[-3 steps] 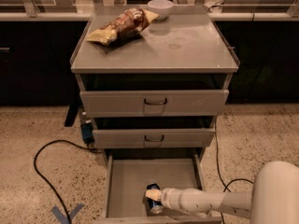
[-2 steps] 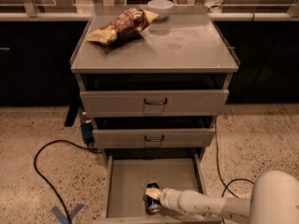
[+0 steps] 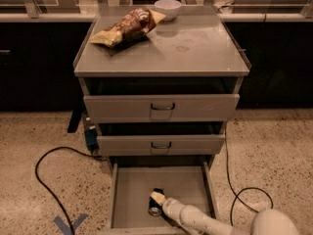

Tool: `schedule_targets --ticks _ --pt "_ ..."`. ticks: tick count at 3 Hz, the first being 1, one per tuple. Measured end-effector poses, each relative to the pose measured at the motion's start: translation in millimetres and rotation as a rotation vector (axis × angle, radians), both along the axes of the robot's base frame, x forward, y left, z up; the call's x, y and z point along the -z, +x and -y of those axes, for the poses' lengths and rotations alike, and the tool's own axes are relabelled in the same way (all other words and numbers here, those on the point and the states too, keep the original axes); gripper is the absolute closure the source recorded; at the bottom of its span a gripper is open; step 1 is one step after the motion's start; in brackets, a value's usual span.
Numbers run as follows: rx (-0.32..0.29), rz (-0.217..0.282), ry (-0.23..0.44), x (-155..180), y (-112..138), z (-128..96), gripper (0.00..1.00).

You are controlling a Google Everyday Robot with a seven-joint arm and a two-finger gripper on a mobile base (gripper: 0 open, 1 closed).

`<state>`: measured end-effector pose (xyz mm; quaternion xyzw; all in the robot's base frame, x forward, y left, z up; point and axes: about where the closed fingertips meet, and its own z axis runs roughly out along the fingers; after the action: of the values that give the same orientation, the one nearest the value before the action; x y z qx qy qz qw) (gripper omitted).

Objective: Place pepsi can into bottom drawer

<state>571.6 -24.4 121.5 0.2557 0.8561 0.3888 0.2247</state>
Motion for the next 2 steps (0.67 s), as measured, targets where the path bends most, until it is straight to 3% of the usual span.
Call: schedule_targets --ticks 2 --pt "0.036 0.001 0.005 10.1 10.5 1.4 1.0"
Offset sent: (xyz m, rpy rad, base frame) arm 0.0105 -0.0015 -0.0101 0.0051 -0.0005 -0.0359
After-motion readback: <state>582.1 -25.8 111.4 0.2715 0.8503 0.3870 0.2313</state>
